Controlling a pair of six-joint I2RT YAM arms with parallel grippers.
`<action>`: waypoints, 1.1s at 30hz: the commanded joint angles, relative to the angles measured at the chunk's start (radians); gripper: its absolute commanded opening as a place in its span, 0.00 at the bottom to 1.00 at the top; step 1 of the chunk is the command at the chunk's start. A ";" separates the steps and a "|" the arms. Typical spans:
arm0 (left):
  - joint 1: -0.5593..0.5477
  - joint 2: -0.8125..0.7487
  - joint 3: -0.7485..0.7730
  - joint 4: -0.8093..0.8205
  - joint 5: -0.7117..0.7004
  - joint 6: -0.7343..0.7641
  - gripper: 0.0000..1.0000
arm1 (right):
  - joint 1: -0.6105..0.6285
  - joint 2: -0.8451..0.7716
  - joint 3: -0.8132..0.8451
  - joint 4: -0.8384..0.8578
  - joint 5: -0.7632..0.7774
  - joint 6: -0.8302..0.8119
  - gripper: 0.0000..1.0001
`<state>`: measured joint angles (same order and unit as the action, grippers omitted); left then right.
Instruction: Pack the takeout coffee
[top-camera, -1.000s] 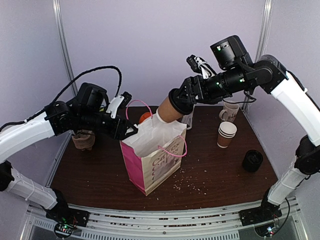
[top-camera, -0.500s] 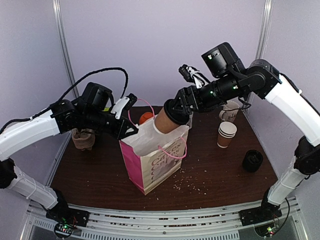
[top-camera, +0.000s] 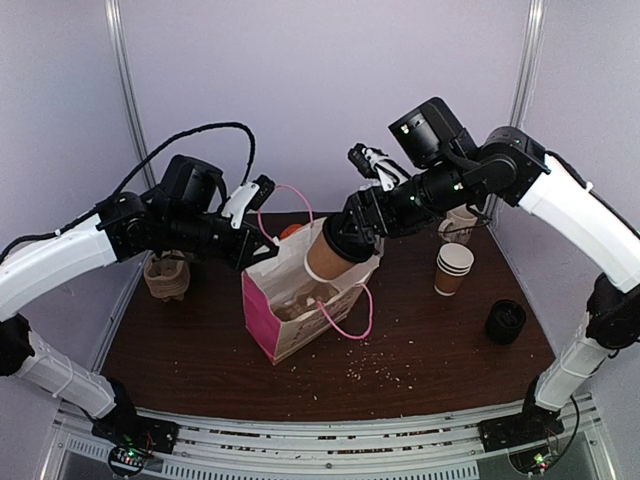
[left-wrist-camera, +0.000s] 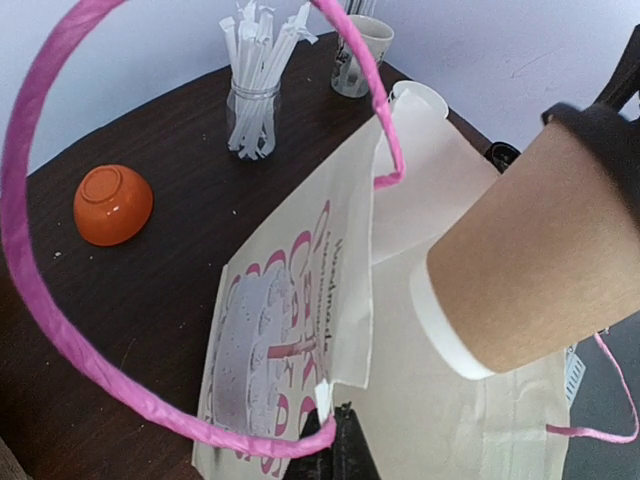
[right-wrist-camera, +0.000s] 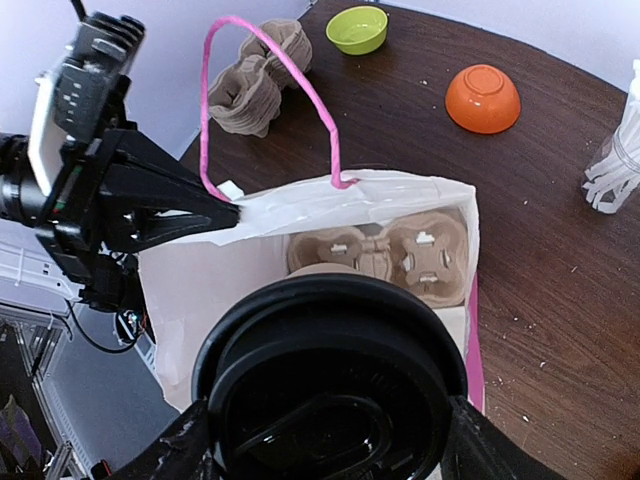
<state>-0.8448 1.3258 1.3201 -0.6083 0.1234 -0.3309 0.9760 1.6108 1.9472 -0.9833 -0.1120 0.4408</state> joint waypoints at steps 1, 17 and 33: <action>-0.073 -0.010 0.053 0.027 -0.127 0.010 0.00 | 0.015 -0.040 -0.074 0.061 0.049 0.003 0.55; -0.273 0.045 0.021 0.091 -0.371 -0.102 0.00 | 0.091 -0.254 -0.513 0.321 0.179 0.062 0.54; -0.370 0.089 -0.058 0.211 -0.387 -0.136 0.00 | 0.144 -0.339 -0.773 0.411 0.264 0.057 0.54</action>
<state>-1.1980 1.3983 1.2865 -0.4709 -0.2577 -0.4564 1.1023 1.2846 1.2057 -0.6228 0.1020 0.5011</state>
